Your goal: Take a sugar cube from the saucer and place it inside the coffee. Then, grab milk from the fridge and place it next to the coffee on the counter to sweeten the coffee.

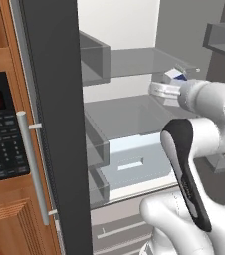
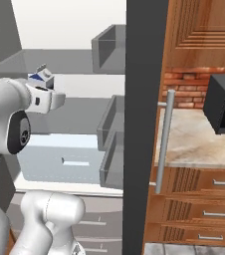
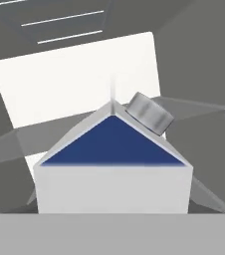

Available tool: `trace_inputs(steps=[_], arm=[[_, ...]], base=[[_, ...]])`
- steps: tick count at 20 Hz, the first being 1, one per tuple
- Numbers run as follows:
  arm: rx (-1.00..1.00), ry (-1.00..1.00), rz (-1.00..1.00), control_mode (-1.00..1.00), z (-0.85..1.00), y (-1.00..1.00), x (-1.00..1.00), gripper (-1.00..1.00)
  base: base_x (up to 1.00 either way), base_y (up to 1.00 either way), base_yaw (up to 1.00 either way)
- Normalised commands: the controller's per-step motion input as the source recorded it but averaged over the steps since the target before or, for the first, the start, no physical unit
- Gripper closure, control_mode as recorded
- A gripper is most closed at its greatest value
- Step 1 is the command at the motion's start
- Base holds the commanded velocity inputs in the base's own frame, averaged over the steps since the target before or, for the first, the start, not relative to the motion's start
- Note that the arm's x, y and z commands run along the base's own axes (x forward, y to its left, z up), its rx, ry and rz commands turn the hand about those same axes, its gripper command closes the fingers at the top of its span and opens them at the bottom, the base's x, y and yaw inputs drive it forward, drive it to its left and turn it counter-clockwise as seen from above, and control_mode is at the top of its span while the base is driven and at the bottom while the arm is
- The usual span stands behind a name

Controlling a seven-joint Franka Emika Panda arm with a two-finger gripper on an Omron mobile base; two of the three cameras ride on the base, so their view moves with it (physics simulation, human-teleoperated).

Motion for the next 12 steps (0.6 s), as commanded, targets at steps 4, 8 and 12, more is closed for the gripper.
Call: trace_inputs(steps=[4,8,12], arm=[[0.06,0.18,0.0,-1.0,-0.1,-0.45,-0.89,1.0],[0.01,0.04,0.01,-1.0,0.0,-0.06,-0.16,1.0],[0.0,0.01,0.0,-1.0,0.0,0.0,0.0,1.0]], base=[[0.0,0.0,0.0],[0.0,0.0,0.0],[0.0,0.0,0.0]])
